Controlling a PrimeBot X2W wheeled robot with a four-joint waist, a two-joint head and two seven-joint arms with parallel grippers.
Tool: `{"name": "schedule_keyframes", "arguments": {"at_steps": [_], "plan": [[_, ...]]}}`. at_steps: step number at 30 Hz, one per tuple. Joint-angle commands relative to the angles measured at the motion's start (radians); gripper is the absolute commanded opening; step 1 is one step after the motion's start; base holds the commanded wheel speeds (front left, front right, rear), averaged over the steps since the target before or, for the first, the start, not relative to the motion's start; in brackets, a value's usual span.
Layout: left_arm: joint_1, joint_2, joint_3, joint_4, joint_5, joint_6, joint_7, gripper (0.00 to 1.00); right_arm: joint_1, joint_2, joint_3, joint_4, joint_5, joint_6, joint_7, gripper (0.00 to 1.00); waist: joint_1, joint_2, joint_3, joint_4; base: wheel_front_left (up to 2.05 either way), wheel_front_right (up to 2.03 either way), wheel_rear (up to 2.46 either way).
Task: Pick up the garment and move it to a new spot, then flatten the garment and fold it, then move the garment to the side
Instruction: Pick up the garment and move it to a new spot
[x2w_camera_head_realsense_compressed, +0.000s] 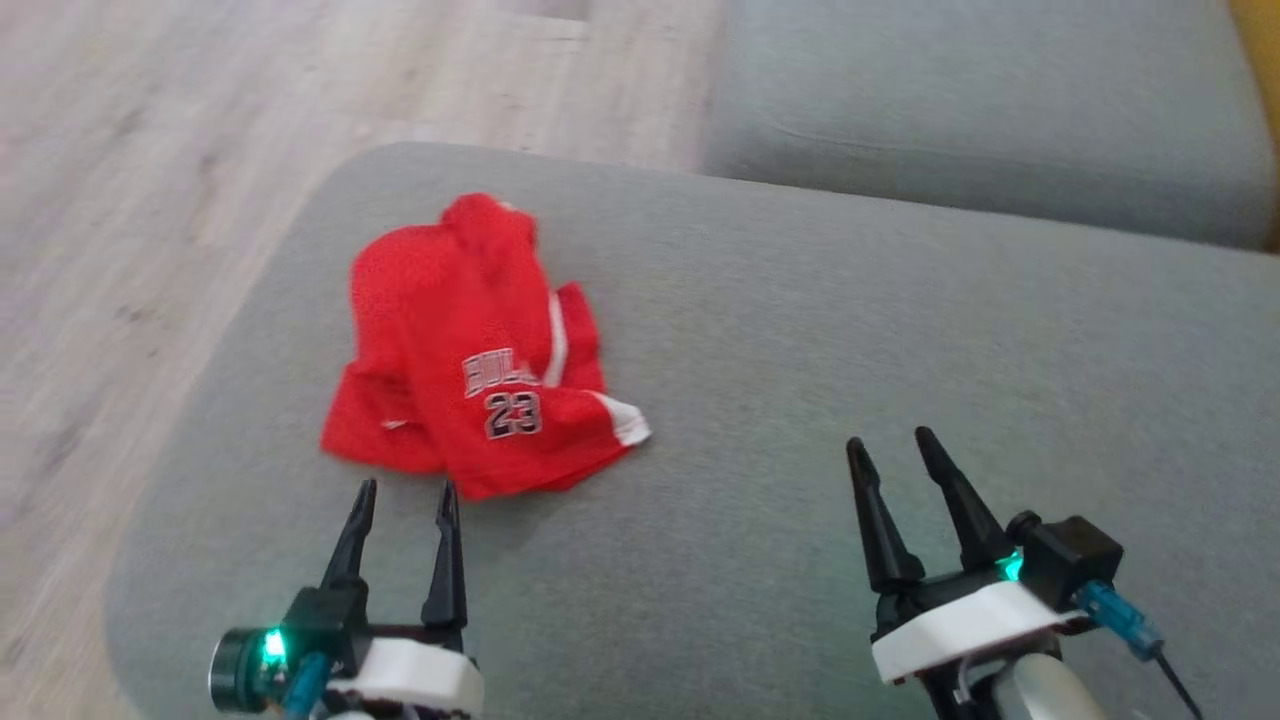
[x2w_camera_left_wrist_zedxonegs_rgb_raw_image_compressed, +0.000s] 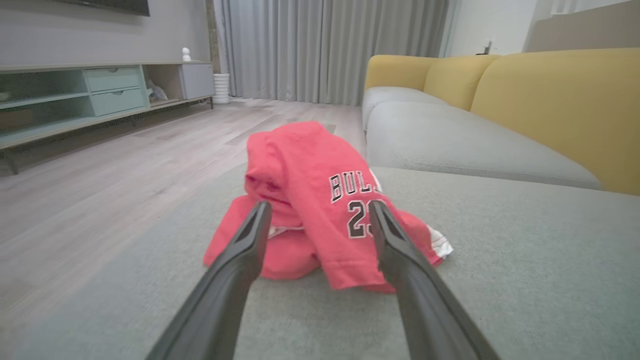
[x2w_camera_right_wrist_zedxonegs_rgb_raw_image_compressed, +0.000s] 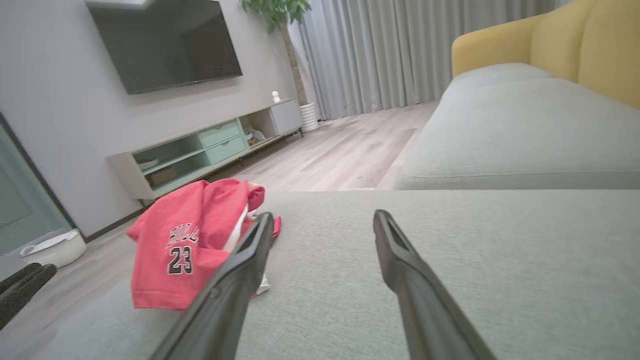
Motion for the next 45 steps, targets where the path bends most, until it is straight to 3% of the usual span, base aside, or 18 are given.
{"name": "schedule_keyframes", "arguments": {"at_steps": [1, 13, 21, 28, 34, 37, 42, 45], "plan": [[-0.016, 0.003, 0.037, -0.027, 0.009, 0.000, -0.011, 1.00, -0.013, -0.006, 0.029, -0.036, -0.004, 0.007, -0.011, 1.00, 0.0000, 0.0000, -0.013, 0.059, 0.00, 0.00, 0.00], [0.005, 0.012, 0.047, -0.032, 0.010, -0.001, -0.011, 1.00, 0.001, -0.006, 0.077, -0.043, 0.009, 0.007, -0.011, 1.00, 0.0000, 0.0000, -0.032, 0.185, 0.00, 0.00, 0.00], [0.023, 0.017, 0.064, -0.049, 0.001, 0.005, -0.011, 1.00, -0.001, -0.006, 0.097, -0.044, 0.009, 0.007, -0.011, 1.00, 0.0000, 0.0000, -0.030, 0.183, 0.00, 0.00, 0.00], [0.005, 0.035, 0.072, -0.052, 0.001, -0.005, -0.011, 1.00, -0.009, -0.006, 0.101, -0.050, 0.005, 0.007, -0.011, 1.00, 0.0000, 0.0000, -0.014, 0.133, 0.00, 0.00, 0.00], [-0.154, 0.093, 0.058, -0.061, 0.025, -0.054, 0.020, 1.00, -0.026, -0.006, 0.100, -0.062, -0.015, 0.007, -0.011, 1.00, 0.0000, 0.0000, 0.036, 0.074, 0.00, 0.00, 0.00], [-0.283, 0.134, 0.044, -0.051, 0.040, -0.099, 0.068, 1.00, -0.046, -0.006, 0.099, -0.067, -0.026, 0.007, -0.011, 1.00, 0.0000, 0.0000, 0.078, 0.043, 0.00, 0.00, 0.00], [-0.516, 0.198, 0.015, 0.033, 0.019, -0.187, 0.222, 1.00, -0.084, -0.006, 0.085, -0.083, -0.052, 0.007, -0.011, 1.00, 0.0000, 0.0000, 0.161, -0.003, 0.00, 0.00, 0.00], [-0.627, 0.238, -0.018, 0.120, -0.028, -0.212, 0.333, 1.00, -0.104, -0.006, 0.081, -0.086, -0.062, 0.007, -0.011, 1.00, 0.0000, 0.0000, 0.201, -0.033, 0.00, 0.00, 0.00]]}}
